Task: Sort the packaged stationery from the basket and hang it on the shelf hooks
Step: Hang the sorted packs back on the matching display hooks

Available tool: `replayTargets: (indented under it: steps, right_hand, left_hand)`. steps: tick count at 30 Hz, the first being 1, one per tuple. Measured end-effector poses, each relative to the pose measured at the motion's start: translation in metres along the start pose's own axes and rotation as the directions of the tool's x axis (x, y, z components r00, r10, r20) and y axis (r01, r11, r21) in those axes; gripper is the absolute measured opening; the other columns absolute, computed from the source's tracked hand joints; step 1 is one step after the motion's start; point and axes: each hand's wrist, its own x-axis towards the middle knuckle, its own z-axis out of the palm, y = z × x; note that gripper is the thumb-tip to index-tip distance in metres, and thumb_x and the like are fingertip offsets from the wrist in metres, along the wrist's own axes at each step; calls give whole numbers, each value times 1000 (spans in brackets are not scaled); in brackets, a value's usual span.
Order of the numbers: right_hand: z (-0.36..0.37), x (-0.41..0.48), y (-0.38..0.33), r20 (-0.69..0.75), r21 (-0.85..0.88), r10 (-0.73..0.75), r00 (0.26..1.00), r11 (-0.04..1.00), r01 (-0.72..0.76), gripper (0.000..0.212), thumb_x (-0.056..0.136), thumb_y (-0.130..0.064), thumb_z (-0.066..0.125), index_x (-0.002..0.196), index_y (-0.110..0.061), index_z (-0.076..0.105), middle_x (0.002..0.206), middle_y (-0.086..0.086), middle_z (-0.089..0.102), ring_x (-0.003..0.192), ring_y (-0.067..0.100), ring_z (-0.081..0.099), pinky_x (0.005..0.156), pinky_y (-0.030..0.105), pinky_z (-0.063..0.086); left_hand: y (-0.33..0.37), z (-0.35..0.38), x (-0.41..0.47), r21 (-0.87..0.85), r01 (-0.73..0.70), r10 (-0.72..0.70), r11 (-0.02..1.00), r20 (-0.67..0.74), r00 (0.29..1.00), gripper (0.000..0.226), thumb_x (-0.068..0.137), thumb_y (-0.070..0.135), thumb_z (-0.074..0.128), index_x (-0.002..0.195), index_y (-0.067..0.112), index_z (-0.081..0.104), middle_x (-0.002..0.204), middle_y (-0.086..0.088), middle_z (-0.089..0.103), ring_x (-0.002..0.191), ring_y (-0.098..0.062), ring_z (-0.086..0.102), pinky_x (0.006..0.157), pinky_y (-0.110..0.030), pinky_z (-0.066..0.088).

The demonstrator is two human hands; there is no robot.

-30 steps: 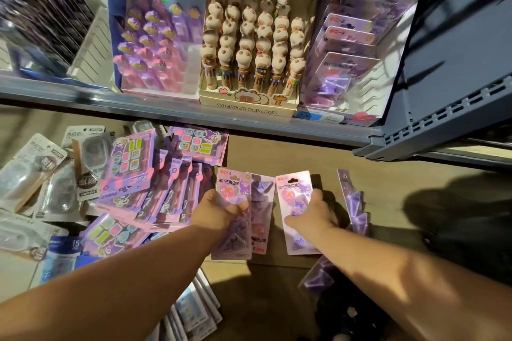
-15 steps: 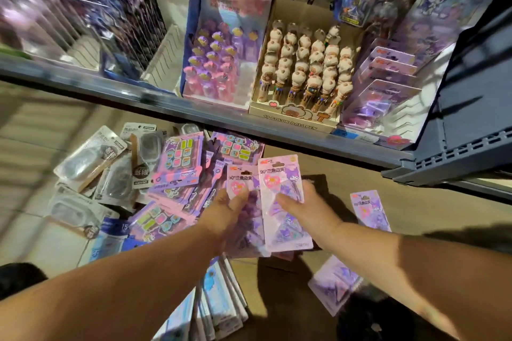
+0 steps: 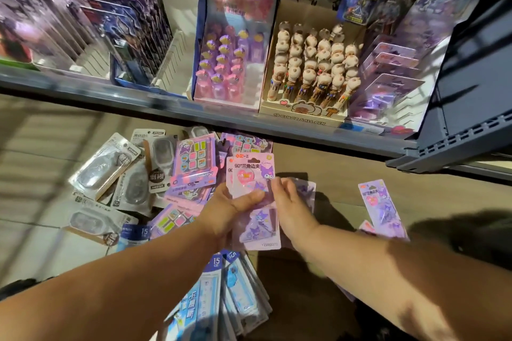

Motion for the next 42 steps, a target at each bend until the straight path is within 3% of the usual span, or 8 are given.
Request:
replayTargets:
  steps: [2, 5, 11, 16, 21, 32, 37, 42]
  right_hand:
    - [-7, 12, 12, -199, 49, 76, 977, 997, -67, 33, 100, -44, 39, 116, -16, 48, 92, -3, 52, 86, 18, 50, 81, 33, 47]
    - [-21, 32, 39, -408, -117, 232, 883, 946, -302, 42, 93, -42, 57, 120, -11, 49, 111, 10, 58, 99, 28, 56, 79, 27, 41]
    - [-16, 39, 72, -427, -263, 453, 783, 766, -587, 76, 72, -35, 77, 131, -13, 35, 132, 16, 41, 119, 33, 49, 90, 33, 48]
    - [-3, 43, 76, -449, -392, 454, 769, 673, -627, 86, 77, -17, 73, 140, -9, 16, 137, 18, 29, 119, 32, 50, 82, 29, 47]
    - [-2, 43, 87, -377, -554, 375, 847, 642, -530, 57, 90, -18, 54, 138, -9, 26, 124, 18, 46, 114, 37, 51, 88, 35, 43]
    - [-118, 8, -2, -81, -372, 206, 975, 901, -222, 18, 84, -5, 68, 94, -14, 55, 86, 8, 66, 68, 16, 66, 51, 25, 55]
    - [-201, -11, -74, -54, -736, -21, 998, 677, -26, 18, 77, -21, 76, 73, -22, 59, 75, -4, 61, 68, 11, 57, 52, 16, 41]
    - [-257, -13, -105, -132, -829, -219, 967, 560, 14, 49, 79, -25, 72, 50, -17, 33, 54, -1, 32, 59, 21, 36, 52, 33, 24]
  left_hand:
    - [1, -6, -2, 43, 22, -21, 999, -26, 999, 23, 79, 3, 71, 100, 7, 65, 88, -12, 76, 74, -25, 73, 61, -37, 59]
    - [3, -10, -1, 74, 56, -52, 996, -52, 997, 19, 82, 2, 72, 94, 14, 63, 81, -6, 76, 70, -24, 74, 61, -36, 58]
    - [7, -15, 8, 157, 137, -129, 978, -62, 990, 45, 73, 9, 82, 108, 18, 55, 99, -8, 74, 80, -28, 74, 69, -52, 58]
    - [9, -19, 16, 171, 191, -176, 967, -97, 980, 49, 73, 11, 83, 109, 21, 51, 100, -4, 71, 72, -23, 73, 52, -44, 56]
    - [12, -15, 19, 187, 182, -170, 965, -79, 982, 48, 78, 10, 79, 112, 19, 47, 99, -3, 68, 63, -19, 73, 44, -40, 54]
    - [17, 26, 27, 113, 90, -93, 990, 18, 996, 51, 78, -8, 73, 122, 3, 52, 100, -18, 70, 67, -20, 73, 49, -28, 55]
    - [38, 59, 26, 80, 54, -61, 995, 80, 995, 49, 78, -5, 74, 121, 8, 54, 97, -15, 73, 72, -23, 74, 51, -33, 56]
    - [63, 98, 31, 106, -77, 66, 991, 97, 993, 59, 64, 0, 86, 116, 8, 57, 107, -18, 71, 95, -35, 71, 87, -54, 55]
